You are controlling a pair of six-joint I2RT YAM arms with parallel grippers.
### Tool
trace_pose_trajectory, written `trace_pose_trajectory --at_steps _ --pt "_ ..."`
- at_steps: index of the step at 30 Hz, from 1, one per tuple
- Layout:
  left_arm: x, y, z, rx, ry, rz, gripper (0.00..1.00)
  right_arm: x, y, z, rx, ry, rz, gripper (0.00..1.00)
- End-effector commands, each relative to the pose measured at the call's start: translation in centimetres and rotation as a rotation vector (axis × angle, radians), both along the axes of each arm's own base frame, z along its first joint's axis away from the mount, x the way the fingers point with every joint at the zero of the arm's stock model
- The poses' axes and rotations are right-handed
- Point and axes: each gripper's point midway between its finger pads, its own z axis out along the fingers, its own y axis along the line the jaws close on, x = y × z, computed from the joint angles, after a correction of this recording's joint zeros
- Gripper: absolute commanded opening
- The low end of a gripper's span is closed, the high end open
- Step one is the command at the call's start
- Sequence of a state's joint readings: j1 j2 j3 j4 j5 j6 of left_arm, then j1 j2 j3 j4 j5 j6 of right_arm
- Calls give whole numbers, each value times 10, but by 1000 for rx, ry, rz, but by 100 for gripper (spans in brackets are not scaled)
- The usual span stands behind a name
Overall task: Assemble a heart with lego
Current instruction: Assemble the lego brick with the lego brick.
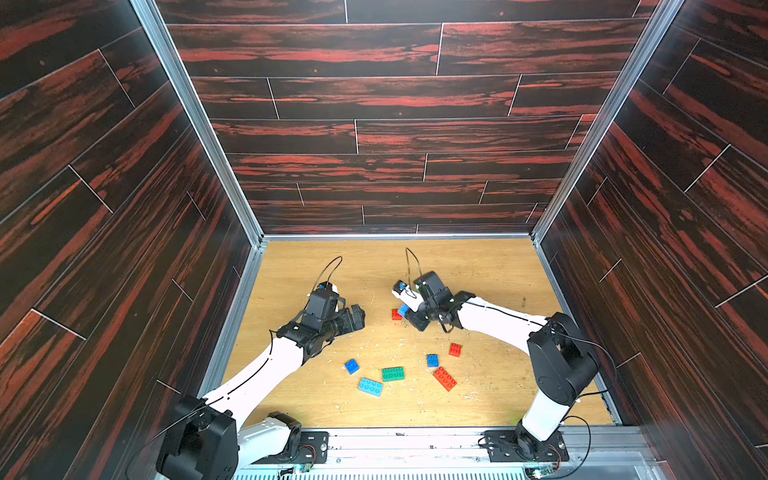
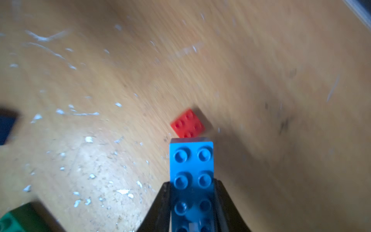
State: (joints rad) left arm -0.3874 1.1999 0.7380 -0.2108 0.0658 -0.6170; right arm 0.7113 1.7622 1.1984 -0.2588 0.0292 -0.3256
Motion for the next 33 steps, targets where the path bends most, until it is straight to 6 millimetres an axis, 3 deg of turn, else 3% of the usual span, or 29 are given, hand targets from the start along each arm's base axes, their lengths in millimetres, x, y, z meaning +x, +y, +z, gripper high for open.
trace_pose_trajectory --at_steps 1,8,12,20,33 --pt "16 2 17 25 -72 16 100 -8 22 12 1 -72 279 0" --pt "27 10 18 68 -90 56 100 15 21 -10 -163 -54 394 0" --pt "29 14 16 72 -94 75 100 15 19 -25 -202 42 464 0" --pt "28 16 4 87 -73 80 100 13 20 -24 -159 51 552 0" --pt "28 16 -1 96 -52 74 100 13 21 -51 -195 111 606 0"
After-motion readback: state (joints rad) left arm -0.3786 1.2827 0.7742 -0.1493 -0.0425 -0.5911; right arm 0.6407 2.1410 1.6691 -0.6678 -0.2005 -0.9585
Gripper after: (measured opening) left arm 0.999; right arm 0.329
